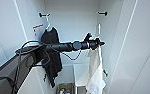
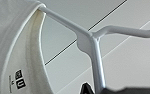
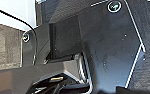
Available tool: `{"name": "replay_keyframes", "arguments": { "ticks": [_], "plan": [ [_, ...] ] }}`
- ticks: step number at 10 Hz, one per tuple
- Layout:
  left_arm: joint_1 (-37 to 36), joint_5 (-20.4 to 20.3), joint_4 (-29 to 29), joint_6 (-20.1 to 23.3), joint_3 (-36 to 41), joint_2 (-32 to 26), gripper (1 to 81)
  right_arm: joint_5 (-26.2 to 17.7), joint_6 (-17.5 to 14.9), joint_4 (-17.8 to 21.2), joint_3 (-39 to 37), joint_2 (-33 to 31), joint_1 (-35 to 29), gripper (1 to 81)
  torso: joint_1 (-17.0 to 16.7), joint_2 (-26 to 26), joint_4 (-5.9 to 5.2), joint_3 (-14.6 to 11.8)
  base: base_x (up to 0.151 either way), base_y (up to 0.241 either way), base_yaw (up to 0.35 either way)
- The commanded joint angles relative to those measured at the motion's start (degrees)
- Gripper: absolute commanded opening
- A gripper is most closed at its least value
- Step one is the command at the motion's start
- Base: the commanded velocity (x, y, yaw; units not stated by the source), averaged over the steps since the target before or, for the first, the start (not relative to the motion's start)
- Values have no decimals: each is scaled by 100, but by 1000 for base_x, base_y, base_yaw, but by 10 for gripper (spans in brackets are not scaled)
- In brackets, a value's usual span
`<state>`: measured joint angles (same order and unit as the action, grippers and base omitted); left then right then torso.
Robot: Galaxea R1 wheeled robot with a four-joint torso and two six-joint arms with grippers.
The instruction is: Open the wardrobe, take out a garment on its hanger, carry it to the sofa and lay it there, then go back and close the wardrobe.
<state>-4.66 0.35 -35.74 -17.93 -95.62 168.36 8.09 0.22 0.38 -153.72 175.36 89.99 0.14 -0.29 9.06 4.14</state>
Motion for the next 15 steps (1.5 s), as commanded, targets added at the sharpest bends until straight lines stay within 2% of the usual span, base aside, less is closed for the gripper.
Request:
{"name": "replay_keyframes", "arguments": {
  "ticks": [1, 3, 4, 7, 14, 15],
  "plan": [
    [-954, -343, 199, 106, 676, -224, 10, -291, 4, 41, 63, 1, -205, 811, 0, 0, 0, 0, 0, 0, 0],
    [-804, -395, 296, 97, 1105, -320, 10, -300, 4, 41, 63, 1, -214, 811, 0, 0, 0, 0, 0, 0, 0],
    [-717, -544, 322, 106, 1273, -373, 10, -299, 4, 41, 63, 1, -213, 811, 0, 0, 0, 0, 0, 0, 0],
    [-523, -580, 524, 97, 1546, -496, 10, -291, 4, 41, 63, 1, -222, 811, 0, 0, 0, 0, 0, 0, 0],
    [-321, -589, 630, 97, 1818, -523, 10, -282, 13, 50, 36, -7, -214, 811, -2, 0, 0, 0, -92, 0, 0],
    [-277, -642, 630, 97, 1845, -523, 10, -177, 4, 50, 28, -7, -196, 811, -2, -2, 0, 0, -113, 0, 0]
  ]
}}
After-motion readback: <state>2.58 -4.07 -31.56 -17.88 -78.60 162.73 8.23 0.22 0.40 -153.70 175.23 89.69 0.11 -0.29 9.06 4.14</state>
